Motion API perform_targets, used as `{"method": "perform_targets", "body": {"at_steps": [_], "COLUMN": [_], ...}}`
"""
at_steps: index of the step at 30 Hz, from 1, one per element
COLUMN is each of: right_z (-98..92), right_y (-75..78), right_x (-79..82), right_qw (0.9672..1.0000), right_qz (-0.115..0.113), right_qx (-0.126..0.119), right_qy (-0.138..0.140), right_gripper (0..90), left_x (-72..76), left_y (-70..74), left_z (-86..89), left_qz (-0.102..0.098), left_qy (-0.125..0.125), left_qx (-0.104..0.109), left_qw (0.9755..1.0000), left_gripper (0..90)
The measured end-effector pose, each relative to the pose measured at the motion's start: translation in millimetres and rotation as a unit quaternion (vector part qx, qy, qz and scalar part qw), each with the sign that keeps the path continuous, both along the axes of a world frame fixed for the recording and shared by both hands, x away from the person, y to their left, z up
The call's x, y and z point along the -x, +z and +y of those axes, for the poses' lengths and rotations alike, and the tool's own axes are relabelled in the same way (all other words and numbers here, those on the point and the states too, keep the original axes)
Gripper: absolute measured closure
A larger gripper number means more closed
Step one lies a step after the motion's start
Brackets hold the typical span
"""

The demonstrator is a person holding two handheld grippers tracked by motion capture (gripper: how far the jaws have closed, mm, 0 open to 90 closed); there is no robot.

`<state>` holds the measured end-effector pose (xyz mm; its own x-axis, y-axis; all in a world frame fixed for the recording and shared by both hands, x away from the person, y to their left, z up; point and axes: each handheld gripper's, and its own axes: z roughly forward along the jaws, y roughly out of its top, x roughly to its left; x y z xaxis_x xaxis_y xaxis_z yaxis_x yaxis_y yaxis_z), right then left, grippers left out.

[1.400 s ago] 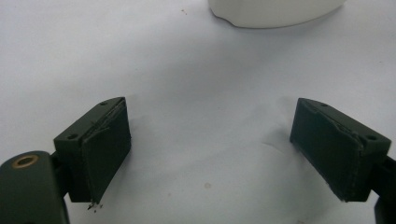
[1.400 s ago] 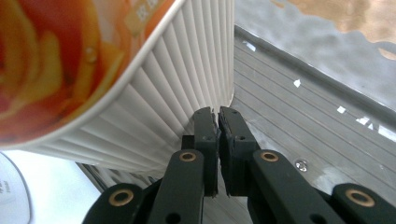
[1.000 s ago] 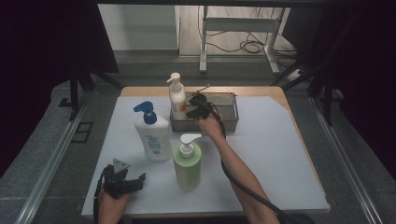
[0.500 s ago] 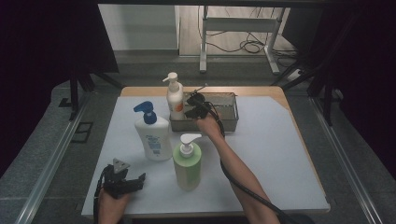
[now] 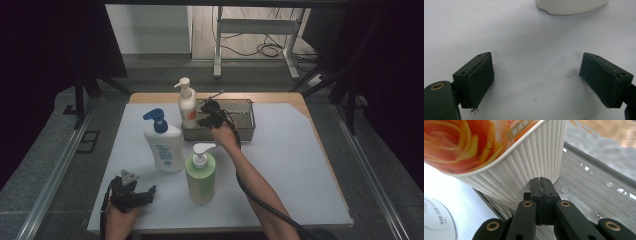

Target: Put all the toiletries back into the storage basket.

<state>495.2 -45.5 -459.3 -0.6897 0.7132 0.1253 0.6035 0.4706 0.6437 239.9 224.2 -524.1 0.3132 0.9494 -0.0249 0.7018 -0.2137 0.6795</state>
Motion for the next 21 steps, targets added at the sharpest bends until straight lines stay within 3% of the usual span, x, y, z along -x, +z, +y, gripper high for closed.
{"method": "perform_targets", "body": {"at_steps": [6, 12, 21], "right_z": [-5.4, -11.2, -22.1], "right_y": [-0.2, 3.0, 9.6], "right_x": [0.5, 3.0, 7.6], "right_qw": [1.0000, 0.9999, 0.9995], "right_qz": [0.001, -0.013, -0.025], "right_qx": [-0.005, -0.009, -0.017], "right_qy": [0.002, 0.004, 0.007], "right_gripper": [80.5, 74.3, 56.6], "left_x": [0.1, 0.2, 0.2], "left_y": [-0.1, 0.0, 0.0], "left_z": [0.0, 0.1, 0.2], "left_qz": [0.000, 0.000, 0.000], "left_qy": [0.000, 0.000, -0.001], "left_qx": [0.000, -0.002, -0.002], "left_qw": [1.0000, 1.0000, 1.0000], "left_gripper": [12.0, 11.9, 12.0]}}
